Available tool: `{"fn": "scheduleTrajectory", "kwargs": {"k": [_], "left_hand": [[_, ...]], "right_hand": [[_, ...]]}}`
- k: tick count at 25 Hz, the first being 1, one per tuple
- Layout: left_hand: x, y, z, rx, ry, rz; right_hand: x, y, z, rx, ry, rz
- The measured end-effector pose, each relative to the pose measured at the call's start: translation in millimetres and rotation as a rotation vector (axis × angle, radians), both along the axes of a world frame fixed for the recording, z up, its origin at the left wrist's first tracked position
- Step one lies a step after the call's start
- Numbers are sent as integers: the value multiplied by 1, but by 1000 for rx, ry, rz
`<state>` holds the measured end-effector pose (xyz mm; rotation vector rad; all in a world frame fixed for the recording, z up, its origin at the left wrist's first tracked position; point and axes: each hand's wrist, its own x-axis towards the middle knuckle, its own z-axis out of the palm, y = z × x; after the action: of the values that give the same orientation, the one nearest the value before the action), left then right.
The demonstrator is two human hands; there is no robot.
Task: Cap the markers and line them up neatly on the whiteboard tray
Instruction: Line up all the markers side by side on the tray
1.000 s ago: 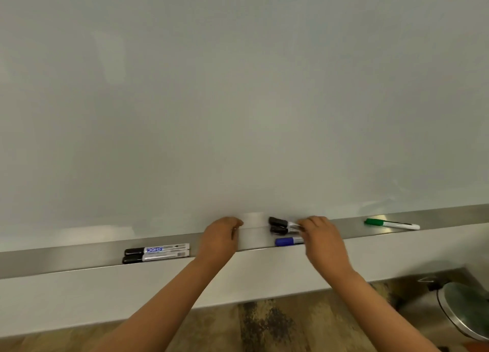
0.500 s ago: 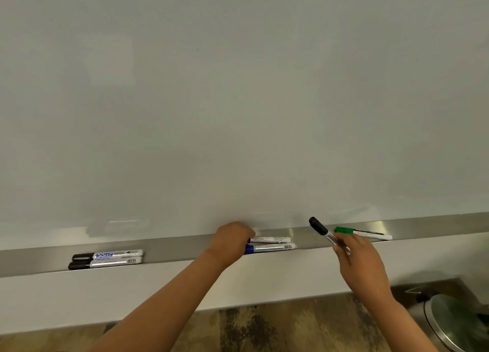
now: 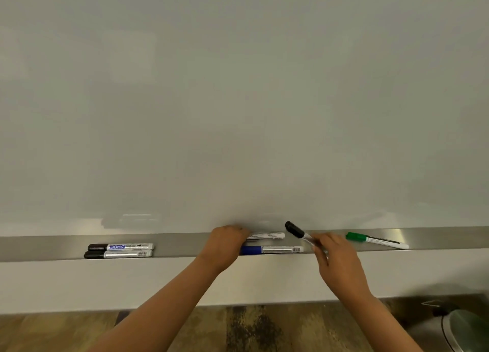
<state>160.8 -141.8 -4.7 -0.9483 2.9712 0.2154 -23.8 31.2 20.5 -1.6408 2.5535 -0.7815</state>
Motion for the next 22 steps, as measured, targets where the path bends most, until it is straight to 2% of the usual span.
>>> {"fn": "scheduleTrajectory", "kwargs": {"k": [6, 9, 12, 17, 20, 22], "left_hand": [[21, -2, -13, 14, 121, -18], [30, -4, -12, 46, 137, 17], [36, -11, -4, 30, 92, 89], [67, -9, 3, 6, 74, 105], [93, -6, 6, 12, 122, 132], [108, -8, 7, -6, 141, 151]], "right_hand": [[30, -20, -28, 160, 44, 278], [26, -18, -38, 197, 65, 299], [9, -5, -38, 219, 57, 232], [3, -2, -25, 155, -4, 179], [27, -28, -9, 36, -107, 233], [50, -52, -2, 32, -128, 291]]}}
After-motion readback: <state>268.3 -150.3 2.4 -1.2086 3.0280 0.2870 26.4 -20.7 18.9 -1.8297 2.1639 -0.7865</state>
